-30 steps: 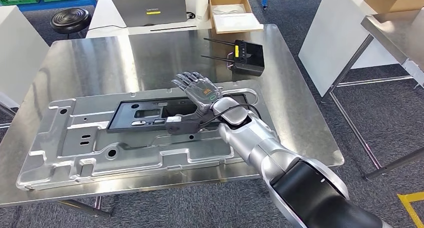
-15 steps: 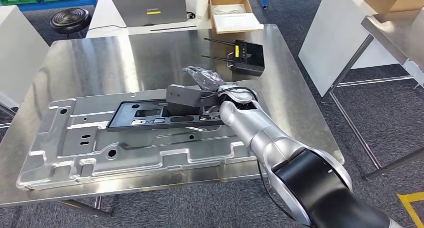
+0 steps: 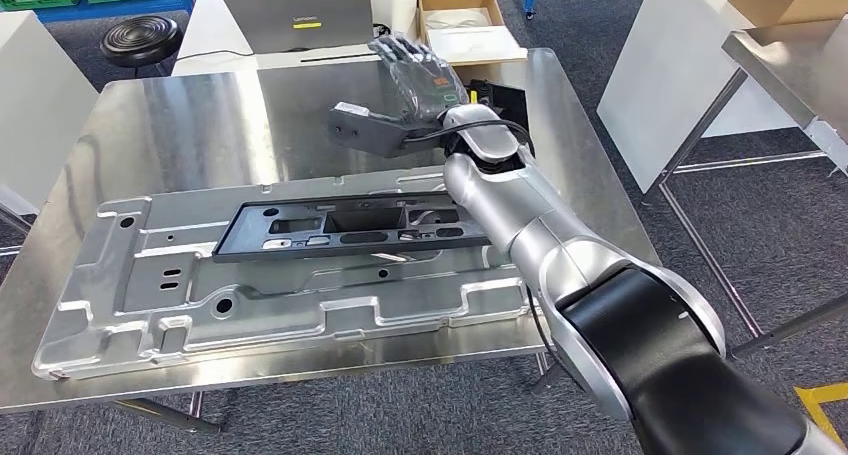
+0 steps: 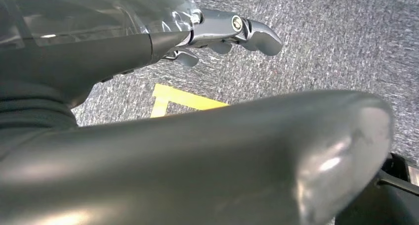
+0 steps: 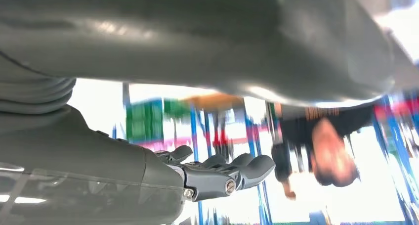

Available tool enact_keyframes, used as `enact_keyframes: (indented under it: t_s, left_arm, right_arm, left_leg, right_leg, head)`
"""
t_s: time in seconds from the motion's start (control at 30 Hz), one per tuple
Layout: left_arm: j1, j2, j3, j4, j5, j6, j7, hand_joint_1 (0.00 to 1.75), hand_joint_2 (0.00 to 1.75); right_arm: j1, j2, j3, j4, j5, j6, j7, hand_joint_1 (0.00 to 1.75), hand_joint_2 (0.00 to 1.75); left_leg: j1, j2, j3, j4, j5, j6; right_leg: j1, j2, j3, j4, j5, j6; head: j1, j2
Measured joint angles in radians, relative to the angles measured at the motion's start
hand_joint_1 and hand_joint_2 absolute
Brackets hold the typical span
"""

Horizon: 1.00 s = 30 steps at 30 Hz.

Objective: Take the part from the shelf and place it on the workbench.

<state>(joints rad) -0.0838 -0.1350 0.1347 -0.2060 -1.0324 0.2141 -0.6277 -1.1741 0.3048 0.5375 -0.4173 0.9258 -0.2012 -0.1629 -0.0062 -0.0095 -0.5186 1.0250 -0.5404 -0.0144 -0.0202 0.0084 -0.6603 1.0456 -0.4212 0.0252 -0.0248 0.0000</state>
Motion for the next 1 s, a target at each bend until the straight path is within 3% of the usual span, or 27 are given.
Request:
enact_keyframes:
  t_s: [0.2, 0.5, 0.8, 0.93, 1.0]
  left_arm:
    - [0.0, 0.0, 0.0, 0.0, -0.015, -0.033, 0.078, 0.0, 0.0]
    - [0.0, 0.001, 0.0, 0.0, -0.011, -0.067, 0.124, 0.0, 0.0]
    - [0.0, 0.005, 0.0, 0.0, -0.013, -0.082, 0.144, 0.0, 0.0]
    - [0.0, 0.006, 0.0, 0.0, -0.014, -0.085, 0.148, 0.0, 0.0]
    - [-0.001, 0.006, 0.0, 0.0, -0.014, -0.085, 0.15, 0.0, 0.0]
  right_arm:
    - [-0.022, -0.009, 0.103, -0.116, 0.158, -0.152, -0.012, 0.0, 0.0]
    - [0.006, -0.006, 0.225, -0.303, 0.187, -0.099, -0.008, 0.0, 0.0]
    - [0.023, -0.007, 0.265, -0.347, 0.177, -0.093, -0.012, 0.0, 0.0]
    - [0.023, -0.008, 0.27, -0.348, 0.175, -0.094, -0.015, 0.0, 0.0]
    - [0.022, -0.008, 0.273, -0.349, 0.173, -0.094, -0.016, 0.0, 0.0]
  left_leg:
    - [0.0, 0.0, 0.0, 0.0, 0.0, 0.0]
    - [-0.002, 0.0, 0.0, 0.001, 0.0, 0.0]
    - [-0.004, 0.0, -0.005, 0.011, -0.002, 0.003]
    - [0.0, 0.001, -0.008, 0.011, 0.007, 0.013]
    - [0.01, 0.005, -0.008, 0.0, 0.019, 0.023]
  right_leg:
    - [0.0, 0.0, 0.0, 0.0, 0.0, 0.0]
    - [-0.001, 0.0, 0.0, -0.001, 0.0, 0.0]
    - [-0.003, 0.0, 0.001, -0.001, 0.004, 0.006]
    - [-0.003, 0.0, 0.002, -0.008, 0.012, 0.015]
    - [0.001, -0.001, -0.013, 0.017, -0.011, 0.02]
  head:
    - [0.0, 0.0]
    - [0.0, 0.0]
    - [0.0, 0.0]
    - [0.0, 0.0]
    - [0.004, 0.0]
